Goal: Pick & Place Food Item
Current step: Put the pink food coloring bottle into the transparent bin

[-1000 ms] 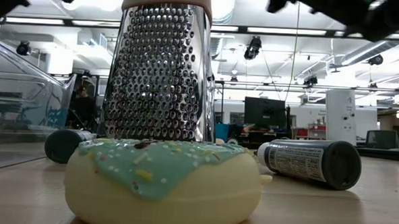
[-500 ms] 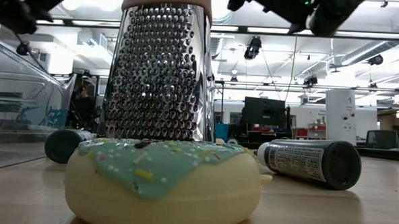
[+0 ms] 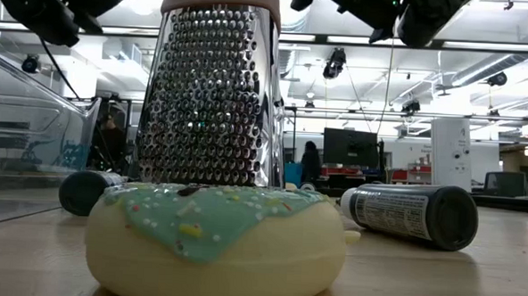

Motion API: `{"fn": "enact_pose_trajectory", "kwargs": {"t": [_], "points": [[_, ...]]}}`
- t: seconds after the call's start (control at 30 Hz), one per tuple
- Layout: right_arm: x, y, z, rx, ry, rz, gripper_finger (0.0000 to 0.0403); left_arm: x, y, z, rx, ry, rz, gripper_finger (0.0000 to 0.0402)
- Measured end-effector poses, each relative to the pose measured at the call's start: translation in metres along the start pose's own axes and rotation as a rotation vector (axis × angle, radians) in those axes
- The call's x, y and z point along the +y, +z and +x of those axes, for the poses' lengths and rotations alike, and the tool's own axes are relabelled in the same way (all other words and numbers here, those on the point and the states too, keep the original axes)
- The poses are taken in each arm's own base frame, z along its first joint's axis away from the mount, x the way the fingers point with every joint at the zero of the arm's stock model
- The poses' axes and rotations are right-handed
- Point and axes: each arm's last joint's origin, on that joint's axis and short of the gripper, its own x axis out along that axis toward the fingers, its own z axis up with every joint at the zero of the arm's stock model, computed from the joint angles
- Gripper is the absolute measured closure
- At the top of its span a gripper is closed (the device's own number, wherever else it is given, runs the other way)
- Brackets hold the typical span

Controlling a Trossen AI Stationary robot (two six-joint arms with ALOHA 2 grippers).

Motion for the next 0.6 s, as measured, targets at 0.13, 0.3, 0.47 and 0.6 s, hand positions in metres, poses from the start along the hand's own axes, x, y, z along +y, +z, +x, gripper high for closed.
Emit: {"fn": "enact_pose_trajectory", "kwargs": {"t": [0.13,0.3,0.47,0.6], "points": [[-0.001,0.0,0.001,-0.006,-0.002,-0.008,0.0182,0.001,-0.006,0.006,0.012,0.007,0.005,0.0277],[-0.004,0.009,0.006,-0.033,-0.004,-0.018,0.0182,0.003,-0.013,0.019,0.012,0.019,0.011,0.0277],[-0.006,0.01,0.007,-0.027,-0.011,-0.005,0.0182,0.001,-0.018,0.022,0.018,0.01,0.006,0.0277],[-0.008,0.01,0.007,-0.014,-0.053,-0.017,0.0182,0.0,-0.021,0.019,0.043,0.014,0.003,0.0277]]}}
